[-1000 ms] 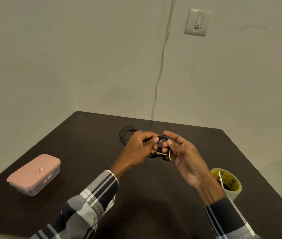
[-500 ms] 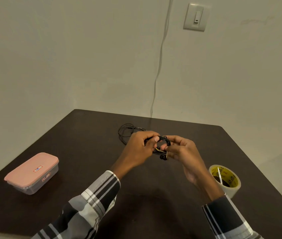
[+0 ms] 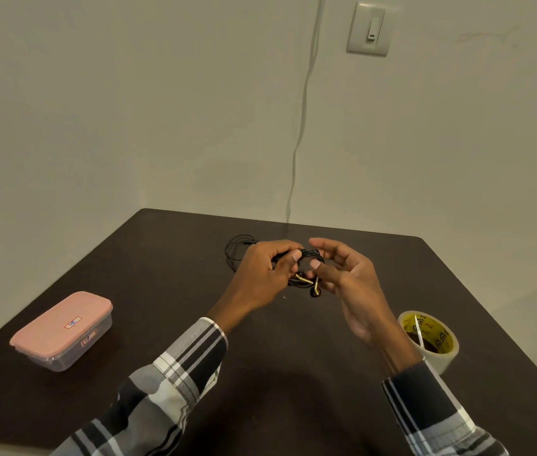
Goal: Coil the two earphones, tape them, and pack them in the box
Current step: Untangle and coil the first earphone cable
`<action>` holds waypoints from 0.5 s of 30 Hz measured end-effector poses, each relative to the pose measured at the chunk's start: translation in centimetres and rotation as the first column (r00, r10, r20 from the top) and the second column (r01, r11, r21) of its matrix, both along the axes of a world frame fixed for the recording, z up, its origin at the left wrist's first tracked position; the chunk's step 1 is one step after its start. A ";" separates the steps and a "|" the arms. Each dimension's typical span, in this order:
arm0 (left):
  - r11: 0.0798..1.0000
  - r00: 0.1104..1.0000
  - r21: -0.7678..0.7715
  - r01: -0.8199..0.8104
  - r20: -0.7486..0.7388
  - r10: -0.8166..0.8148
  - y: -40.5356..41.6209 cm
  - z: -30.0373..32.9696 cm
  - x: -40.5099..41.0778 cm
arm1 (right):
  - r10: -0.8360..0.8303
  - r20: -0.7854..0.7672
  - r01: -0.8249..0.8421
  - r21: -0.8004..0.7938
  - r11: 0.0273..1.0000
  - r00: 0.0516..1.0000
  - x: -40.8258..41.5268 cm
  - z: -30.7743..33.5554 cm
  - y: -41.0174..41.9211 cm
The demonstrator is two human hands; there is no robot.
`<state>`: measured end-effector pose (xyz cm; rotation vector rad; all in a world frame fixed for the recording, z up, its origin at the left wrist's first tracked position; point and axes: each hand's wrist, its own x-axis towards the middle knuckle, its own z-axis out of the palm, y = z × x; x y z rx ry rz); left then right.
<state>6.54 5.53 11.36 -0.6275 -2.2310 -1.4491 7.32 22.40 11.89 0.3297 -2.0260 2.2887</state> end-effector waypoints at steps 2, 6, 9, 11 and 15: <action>1.000 1.000 0.028 0.000 0.005 -0.001 0.0 0.0 -0.1 | 0.081 0.042 -0.076 -0.112 0.991 0.996 -0.1 0.3 0.1; 0.998 1.000 0.060 0.022 0.017 -0.023 0.2 0.2 0.0 | 0.224 0.101 -0.178 -0.338 0.924 0.969 -0.4 0.7 0.2; 0.997 1.000 0.070 0.024 0.015 -0.025 0.4 0.4 0.1 | 0.244 0.102 -0.187 -0.389 0.902 0.964 -0.5 0.8 0.0; 0.995 0.999 0.092 0.021 0.027 -0.024 0.4 0.5 0.1 | 0.203 0.093 -0.154 -0.377 0.913 0.975 -0.8 0.6 0.0; 0.991 0.998 0.134 0.000 0.061 -0.008 0.4 0.3 -0.1 | 0.168 0.073 -0.133 -0.346 0.929 0.983 -0.9 0.5 -0.2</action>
